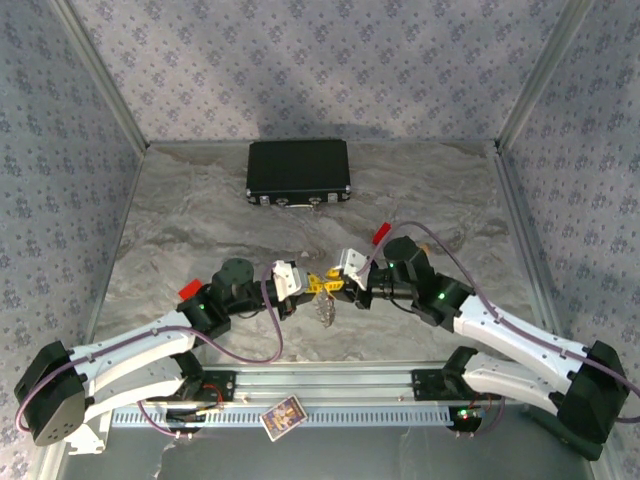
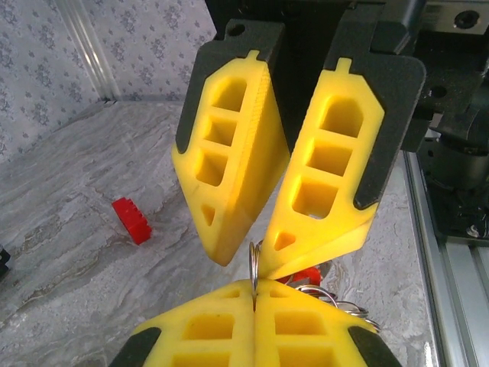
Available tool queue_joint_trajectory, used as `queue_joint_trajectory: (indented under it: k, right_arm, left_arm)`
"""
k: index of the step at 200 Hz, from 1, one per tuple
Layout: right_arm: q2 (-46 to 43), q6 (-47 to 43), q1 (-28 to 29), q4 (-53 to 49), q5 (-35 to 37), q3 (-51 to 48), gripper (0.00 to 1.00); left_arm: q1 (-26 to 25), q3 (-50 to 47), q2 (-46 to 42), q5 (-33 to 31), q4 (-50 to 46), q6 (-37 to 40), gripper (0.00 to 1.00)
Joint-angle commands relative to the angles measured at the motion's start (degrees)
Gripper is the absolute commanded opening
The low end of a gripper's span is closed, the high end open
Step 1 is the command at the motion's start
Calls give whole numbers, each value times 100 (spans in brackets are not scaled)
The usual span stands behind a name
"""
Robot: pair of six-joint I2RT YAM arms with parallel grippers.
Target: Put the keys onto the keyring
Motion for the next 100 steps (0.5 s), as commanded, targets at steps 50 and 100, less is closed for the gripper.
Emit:
queue_joint_trajectory:
  k: [50, 100]
  right_arm:
    - [161, -565, -22, -765, -448, 562, 0]
    - [399, -1483, 52, -2316, -23, 1372, 0]
  left_arm:
    - [-62, 121, -87, -265, 241, -58, 18]
    - [-67, 379, -148, -404, -506, 177, 25]
